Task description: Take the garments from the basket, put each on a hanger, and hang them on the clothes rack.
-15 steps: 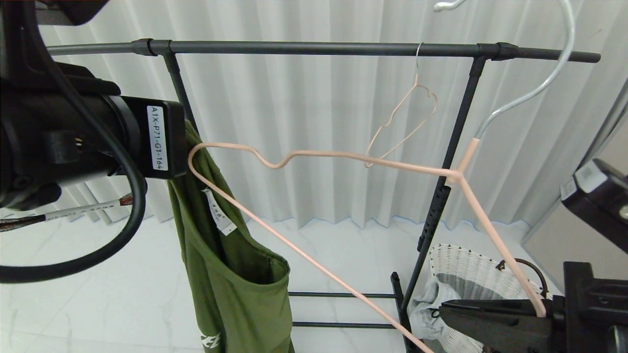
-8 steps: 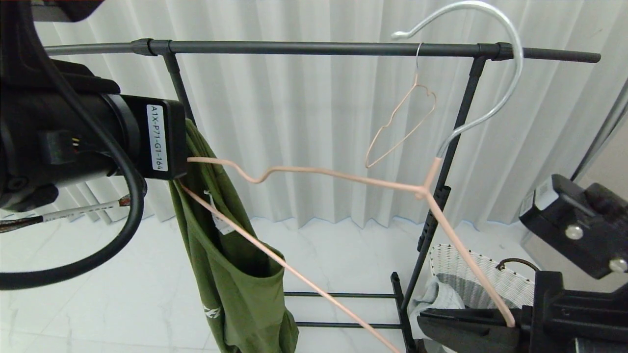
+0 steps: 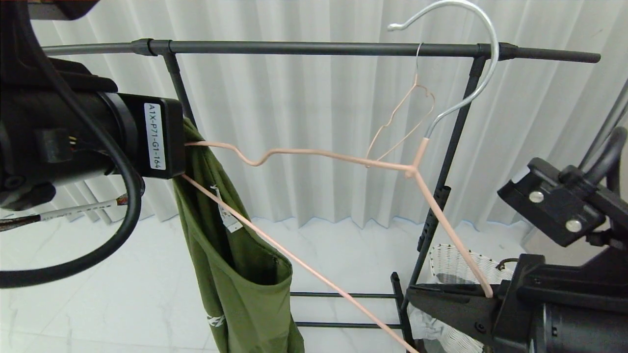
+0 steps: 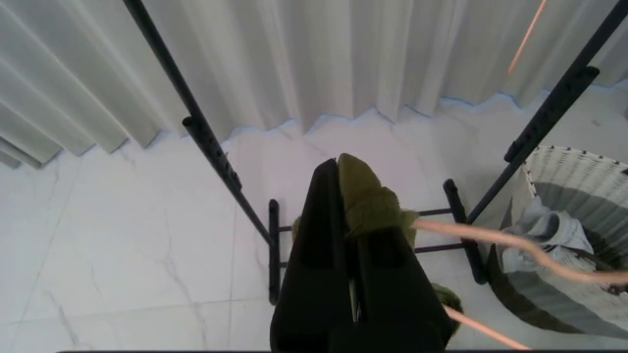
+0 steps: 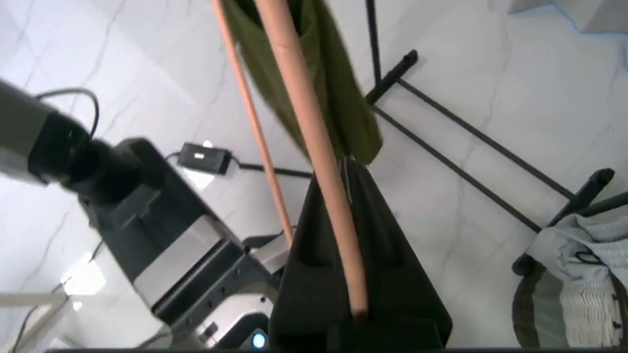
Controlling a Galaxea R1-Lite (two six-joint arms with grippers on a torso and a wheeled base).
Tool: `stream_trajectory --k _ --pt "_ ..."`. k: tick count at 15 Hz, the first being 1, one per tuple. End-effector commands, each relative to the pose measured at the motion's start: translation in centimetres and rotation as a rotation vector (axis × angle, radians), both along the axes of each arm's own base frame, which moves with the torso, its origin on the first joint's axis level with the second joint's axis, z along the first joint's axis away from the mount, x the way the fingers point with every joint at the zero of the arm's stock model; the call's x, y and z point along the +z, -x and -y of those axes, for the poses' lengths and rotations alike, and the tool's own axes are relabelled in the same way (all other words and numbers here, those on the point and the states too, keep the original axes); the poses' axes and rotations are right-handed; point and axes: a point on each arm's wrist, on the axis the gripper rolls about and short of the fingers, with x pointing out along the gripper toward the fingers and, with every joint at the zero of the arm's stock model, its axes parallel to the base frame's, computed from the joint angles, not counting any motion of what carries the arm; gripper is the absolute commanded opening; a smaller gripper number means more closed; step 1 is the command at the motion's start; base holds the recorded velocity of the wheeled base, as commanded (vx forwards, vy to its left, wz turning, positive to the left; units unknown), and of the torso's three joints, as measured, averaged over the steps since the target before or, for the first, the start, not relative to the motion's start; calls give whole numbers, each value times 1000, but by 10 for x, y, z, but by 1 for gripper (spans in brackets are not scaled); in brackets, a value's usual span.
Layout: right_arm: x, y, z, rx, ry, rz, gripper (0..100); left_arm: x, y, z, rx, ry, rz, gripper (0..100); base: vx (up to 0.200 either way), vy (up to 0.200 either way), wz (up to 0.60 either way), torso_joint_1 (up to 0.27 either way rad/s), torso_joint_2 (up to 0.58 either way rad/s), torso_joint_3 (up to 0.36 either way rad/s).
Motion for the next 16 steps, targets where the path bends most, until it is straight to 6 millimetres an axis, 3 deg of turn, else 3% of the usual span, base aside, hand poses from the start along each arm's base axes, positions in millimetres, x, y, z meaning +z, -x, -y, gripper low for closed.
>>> stream_trajectory --k 1,11,14,16 --pt "-2 -8 -2 -37 9 -2 0 1 0 0 1 3 2 0 0 0 0 0 0 0" --pt "-2 -41 -61 -79 -46 11 0 0 8 13 -53 69 -11 0 0 0 0 0 0 0" --pt "-4 -41 -59 -82 -21 3 0 2 -2 2 40 51 8 0 0 0 0 0 0 0" --pt "0 -41 -47 -109 -11 -10 0 5 -10 -12 103 -21 23 0 0 0 0 0 0 0"
